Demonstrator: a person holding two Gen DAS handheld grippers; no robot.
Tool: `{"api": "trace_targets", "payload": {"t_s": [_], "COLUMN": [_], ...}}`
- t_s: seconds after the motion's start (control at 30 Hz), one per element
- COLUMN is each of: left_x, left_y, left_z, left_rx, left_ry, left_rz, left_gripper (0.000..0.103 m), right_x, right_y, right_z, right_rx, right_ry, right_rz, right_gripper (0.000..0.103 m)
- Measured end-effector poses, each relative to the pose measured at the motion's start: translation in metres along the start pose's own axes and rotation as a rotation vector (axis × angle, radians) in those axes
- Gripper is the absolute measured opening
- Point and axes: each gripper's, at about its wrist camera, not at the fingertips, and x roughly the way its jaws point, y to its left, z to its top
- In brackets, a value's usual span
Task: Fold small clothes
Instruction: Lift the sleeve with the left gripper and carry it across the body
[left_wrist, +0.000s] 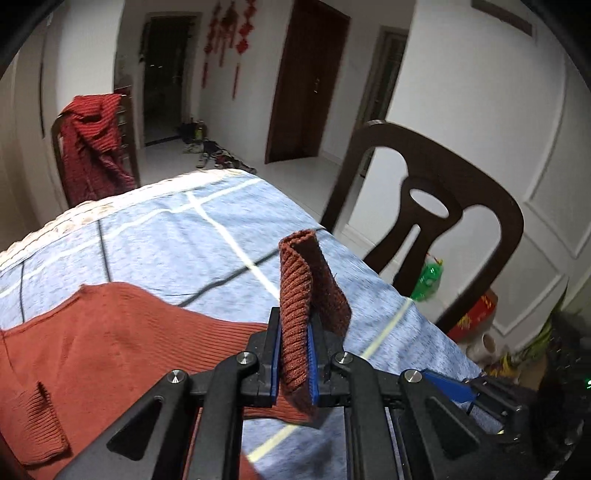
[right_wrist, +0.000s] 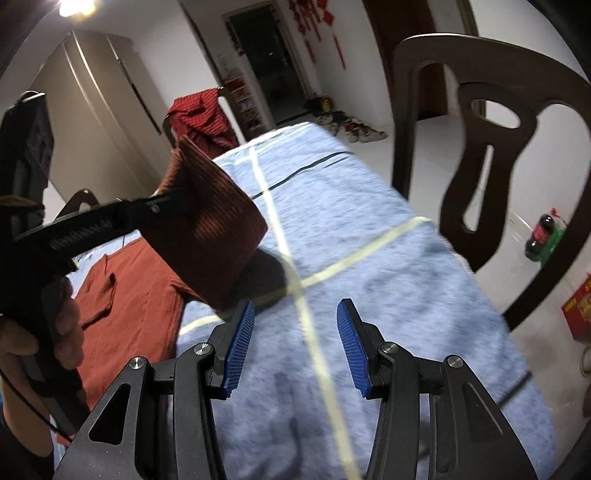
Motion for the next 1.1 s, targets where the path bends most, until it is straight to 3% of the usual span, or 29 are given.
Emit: {"api": "trace_targets", "payload": {"t_s": [0.47,1.0,1.1], "left_x": [-0.04,-0.058,-0.056], "left_y": [0.074,0.137,0.14], "left_z": [-0.001,-0.04,-0.05], "left_rx": [-0.177,-0.344,-0.33], "left_ry": [-0.1,-0.119,-0.106], "left_rz": [0.041,0.108,0.143], "left_gripper": [0.013,0.013,0.013], "right_x": [0.045,0.077,0.08], "right_y": [0.048,0.078,0.083], "right_z": [0.011,0.013,0.013], "right_rx": [-0.082,-0.119,-0.129], "right_ry": [0.076,0.117,0.121], "right_rz": [0.055,0.059,0.055], "right_gripper": [0.048,0.048,0.048]}}
